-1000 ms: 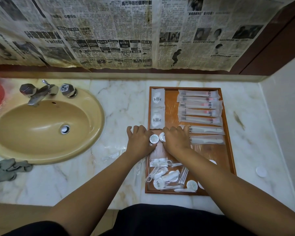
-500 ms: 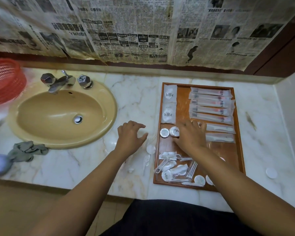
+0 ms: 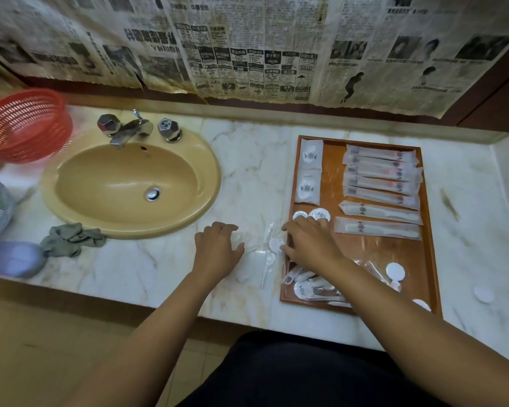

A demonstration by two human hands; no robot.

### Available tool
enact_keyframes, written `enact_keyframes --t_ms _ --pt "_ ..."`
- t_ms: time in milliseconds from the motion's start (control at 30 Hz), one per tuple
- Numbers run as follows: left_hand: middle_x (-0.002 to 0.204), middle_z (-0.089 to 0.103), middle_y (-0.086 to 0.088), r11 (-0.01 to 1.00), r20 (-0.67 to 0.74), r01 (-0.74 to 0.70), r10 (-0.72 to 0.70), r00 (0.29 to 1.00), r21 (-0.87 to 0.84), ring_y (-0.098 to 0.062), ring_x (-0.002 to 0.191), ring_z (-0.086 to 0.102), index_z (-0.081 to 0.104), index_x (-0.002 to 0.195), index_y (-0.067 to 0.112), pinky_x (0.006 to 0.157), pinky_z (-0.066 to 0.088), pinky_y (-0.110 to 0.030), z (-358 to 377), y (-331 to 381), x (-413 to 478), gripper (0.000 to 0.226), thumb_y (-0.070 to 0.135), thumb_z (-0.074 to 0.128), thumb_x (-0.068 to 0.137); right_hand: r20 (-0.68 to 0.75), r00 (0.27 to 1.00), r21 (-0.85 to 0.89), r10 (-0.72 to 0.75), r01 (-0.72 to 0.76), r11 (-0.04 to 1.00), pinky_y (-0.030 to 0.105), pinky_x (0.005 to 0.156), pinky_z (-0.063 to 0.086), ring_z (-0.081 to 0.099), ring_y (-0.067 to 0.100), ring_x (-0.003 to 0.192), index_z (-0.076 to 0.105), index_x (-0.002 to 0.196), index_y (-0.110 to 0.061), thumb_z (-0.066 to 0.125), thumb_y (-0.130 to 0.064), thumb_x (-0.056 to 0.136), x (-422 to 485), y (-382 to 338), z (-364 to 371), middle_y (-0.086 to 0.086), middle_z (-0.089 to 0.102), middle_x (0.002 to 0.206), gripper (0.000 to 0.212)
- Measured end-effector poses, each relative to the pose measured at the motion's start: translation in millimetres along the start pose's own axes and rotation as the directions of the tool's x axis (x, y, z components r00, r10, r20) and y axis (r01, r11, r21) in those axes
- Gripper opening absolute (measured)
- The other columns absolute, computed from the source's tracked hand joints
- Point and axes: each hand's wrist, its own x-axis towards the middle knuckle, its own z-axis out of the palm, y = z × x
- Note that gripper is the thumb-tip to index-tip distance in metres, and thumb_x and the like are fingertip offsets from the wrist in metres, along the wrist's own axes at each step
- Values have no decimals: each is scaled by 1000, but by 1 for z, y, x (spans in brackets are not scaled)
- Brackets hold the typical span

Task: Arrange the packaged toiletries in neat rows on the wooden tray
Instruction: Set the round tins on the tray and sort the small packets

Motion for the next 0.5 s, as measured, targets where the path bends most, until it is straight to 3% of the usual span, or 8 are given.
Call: enact_keyframes --t_ms 233,400,500 --pt "138 55 -3 995 64 80 -84 994 60 -28 125 51 56 140 24 102 33 -42 -6 -24 -6 52 45 60 93 76 993 -36 -96 99 994 42 104 25 48 25 124 52 137 -25 64 -40 93 33 -29 6 1 53 133 48" --pt "146 50 -3 995 130 63 -73 989 76 -29 129 47 48 148 24 105 31 -43 -4 -33 -8 55 41 54 95 145 988 -243 -46 81 967 46 98 26 51 29 113 57 120 -22 64 -34 86 34 -30 13 2 57 111 37" --pt "145 50 -2 999 162 27 -34 986 41 -27 128 45 49 147 27 106 29 -42 -4 -36 -7 59 44 58 91 201 979 -276 -2 58 959 48 103 23 50 31 118 54 120 -23 66 -35 86 30 -29 17 2 59 111 38"
